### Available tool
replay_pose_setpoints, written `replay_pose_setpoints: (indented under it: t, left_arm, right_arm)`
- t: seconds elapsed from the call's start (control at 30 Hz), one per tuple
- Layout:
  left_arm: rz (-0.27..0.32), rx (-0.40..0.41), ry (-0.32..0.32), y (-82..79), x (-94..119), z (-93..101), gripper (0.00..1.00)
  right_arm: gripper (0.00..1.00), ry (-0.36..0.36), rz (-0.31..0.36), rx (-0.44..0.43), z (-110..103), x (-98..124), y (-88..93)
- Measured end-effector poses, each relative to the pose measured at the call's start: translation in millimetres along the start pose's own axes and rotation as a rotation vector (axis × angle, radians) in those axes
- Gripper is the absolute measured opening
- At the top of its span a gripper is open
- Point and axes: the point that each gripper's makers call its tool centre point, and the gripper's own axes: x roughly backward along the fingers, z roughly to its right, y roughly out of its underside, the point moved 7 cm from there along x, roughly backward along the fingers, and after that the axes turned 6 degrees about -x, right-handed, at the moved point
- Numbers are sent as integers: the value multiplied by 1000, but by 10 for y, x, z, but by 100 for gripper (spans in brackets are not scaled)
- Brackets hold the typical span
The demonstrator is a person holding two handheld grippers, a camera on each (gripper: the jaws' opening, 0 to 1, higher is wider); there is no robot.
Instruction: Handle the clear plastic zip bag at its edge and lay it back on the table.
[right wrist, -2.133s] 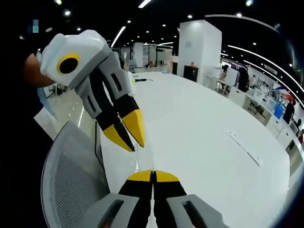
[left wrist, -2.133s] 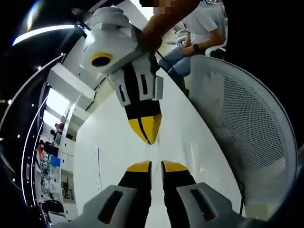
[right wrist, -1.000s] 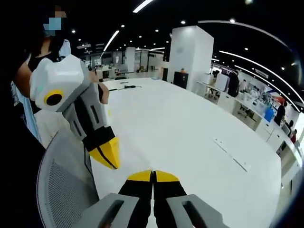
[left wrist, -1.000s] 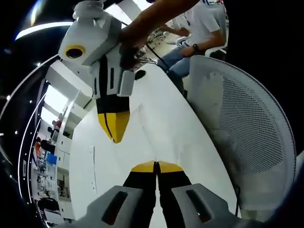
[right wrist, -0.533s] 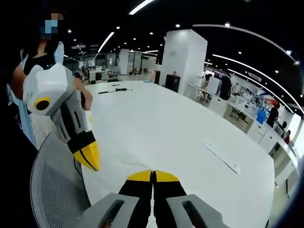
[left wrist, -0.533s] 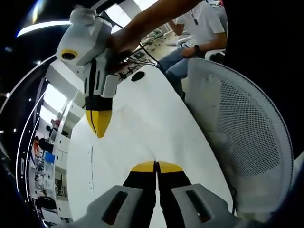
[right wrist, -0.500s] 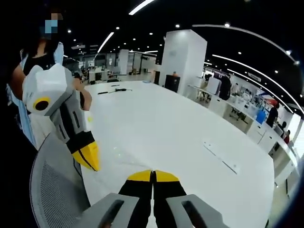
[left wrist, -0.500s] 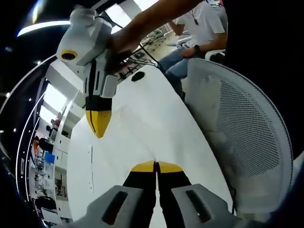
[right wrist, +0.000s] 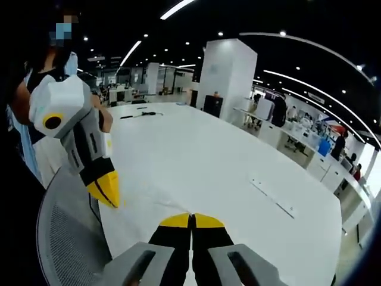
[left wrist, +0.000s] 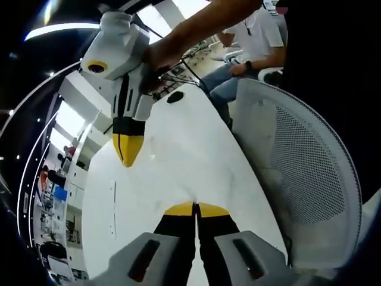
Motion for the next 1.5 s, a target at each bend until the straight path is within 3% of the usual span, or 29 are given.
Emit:
replay_pose_setpoints:
  t: [0.67,0.9,1.5]
  left_arm:
    - [13,-17,-116,-79,-16,-297,0]
    - [54,41,-146,-100,16,-421,0]
    - [125,140,-217,-106,203,-433,5]
  right_arm:
    - [0,-76,-5,-14,-285,104,31]
    - [0,-106,-12,-19,-347,89,36]
    - [0,-131,-14,12,-311,58,-50]
